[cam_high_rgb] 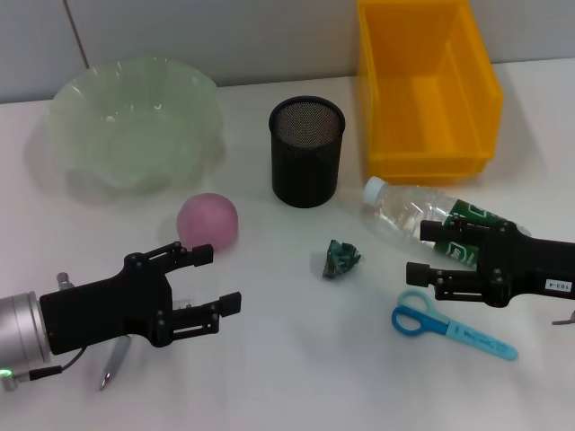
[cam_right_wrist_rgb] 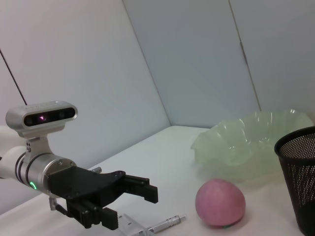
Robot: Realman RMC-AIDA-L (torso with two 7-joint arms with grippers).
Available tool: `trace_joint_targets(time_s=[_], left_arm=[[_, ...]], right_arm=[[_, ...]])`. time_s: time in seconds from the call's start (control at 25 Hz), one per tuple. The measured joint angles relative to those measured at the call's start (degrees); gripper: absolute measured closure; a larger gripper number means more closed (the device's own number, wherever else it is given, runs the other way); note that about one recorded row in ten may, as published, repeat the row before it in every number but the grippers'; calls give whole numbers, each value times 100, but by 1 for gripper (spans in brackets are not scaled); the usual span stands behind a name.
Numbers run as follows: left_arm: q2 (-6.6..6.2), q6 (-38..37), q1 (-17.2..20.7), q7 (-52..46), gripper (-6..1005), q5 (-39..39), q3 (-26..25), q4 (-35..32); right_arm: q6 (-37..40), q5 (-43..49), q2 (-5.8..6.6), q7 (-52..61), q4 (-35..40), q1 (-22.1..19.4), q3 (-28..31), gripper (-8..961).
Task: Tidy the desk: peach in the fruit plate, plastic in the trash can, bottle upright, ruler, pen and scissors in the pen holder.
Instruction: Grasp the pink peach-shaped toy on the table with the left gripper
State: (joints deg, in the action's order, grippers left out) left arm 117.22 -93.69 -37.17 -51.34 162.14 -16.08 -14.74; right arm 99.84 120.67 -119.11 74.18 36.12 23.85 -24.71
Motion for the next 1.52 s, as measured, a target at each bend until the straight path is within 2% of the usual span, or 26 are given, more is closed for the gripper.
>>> trace_joint_targets(time_s=[0.56, 0.68, 0.76, 0.84, 0.96, 1.04, 1.16, 1.36, 1.52], left_arm=[[10, -2, -48, 2, 205, 0, -37, 3], [56, 214, -77, 12, 213, -342, -163, 27], [104, 561, -115, 95, 218, -746, -171, 116], [132, 1338, -189, 419, 223, -1166, -198, 537], [132, 1582, -208, 542, 231, -1248, -209, 690], [134, 2410, -235, 1059, 236, -1360, -211, 1173], [136, 2603, -236, 1191, 243, -1362, -218, 1284], [144, 3362, -226, 1719, 256, -1369, -381, 1658], [152, 3524, -214, 1826, 266, -1375, -432, 1702]], right_arm=[[-8, 0, 2, -38, -4, -54, 39, 130], [-15, 1, -1, -76, -23, -78, 38, 130], [-20, 1, -2, -77, -26, -87, 38, 130], [-30, 0, -4, -78, -30, -91, 36, 130], [-32, 0, -5, -79, -32, -95, 38, 130], [-34, 0, -2, -79, -34, -101, 44, 130], [-35, 0, -1, -77, -35, -101, 45, 130], [-34, 1, -2, -67, -35, -100, 14, 131], [-36, 0, -7, -57, -35, -100, 1, 131]])
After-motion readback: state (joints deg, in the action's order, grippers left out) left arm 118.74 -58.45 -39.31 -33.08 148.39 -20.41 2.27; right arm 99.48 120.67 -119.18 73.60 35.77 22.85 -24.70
